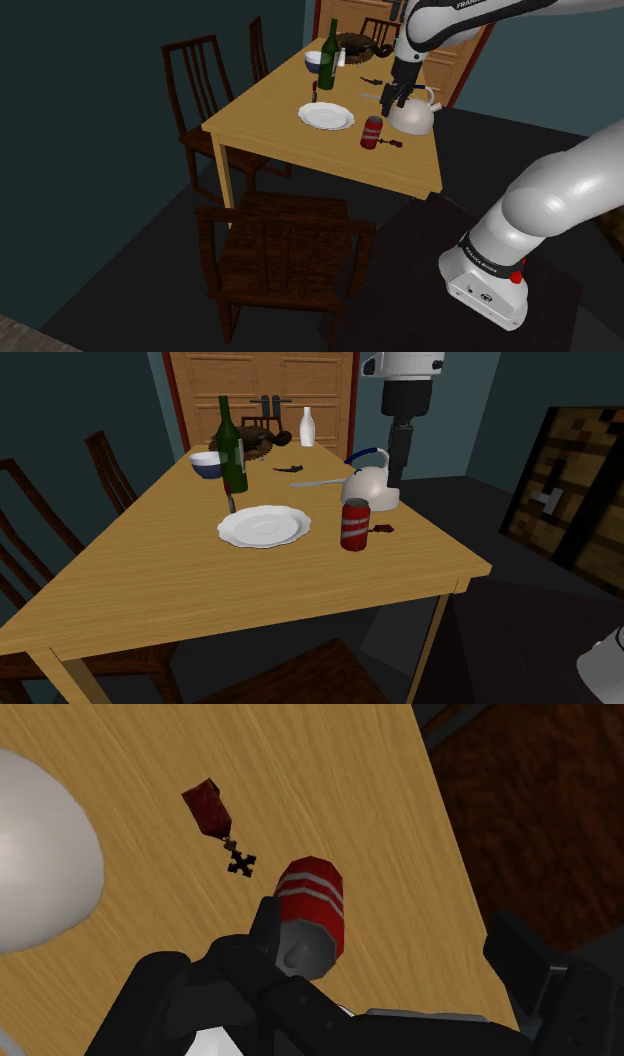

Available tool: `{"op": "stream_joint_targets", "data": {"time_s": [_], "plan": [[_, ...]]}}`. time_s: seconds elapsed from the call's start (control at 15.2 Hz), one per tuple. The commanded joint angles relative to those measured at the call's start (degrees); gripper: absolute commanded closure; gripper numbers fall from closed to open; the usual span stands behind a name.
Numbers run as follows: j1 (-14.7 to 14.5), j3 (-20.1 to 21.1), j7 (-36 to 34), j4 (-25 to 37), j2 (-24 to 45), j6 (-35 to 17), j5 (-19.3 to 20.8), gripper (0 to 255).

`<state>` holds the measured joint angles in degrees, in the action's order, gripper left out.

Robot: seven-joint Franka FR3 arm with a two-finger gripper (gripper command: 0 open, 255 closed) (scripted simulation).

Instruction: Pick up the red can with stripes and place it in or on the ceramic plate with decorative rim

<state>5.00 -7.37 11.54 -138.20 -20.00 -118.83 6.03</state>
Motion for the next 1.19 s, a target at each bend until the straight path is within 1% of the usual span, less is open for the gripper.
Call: {"op": "stream_joint_targets", "data": {"time_s": [0.0, 0.33, 0.4, 0.86, 1.12], "plan": [[0.1, -1.4, 1.4, 1.9, 4.8, -2.9, -1.1, 0], [0.7, -4.0, 5.9, 7.1, 16.2, -8.4, -5.6, 0], [0.7, -4.0, 6.0, 7.2, 16.4, -8.5, -5.6, 0], [0.7, -4.0, 6.7, 4.7, 19.9, -14.4, -6.5, 0], [0.7, -4.0, 6.7, 4.7, 19.9, -14.4, -6.5, 0]]}}
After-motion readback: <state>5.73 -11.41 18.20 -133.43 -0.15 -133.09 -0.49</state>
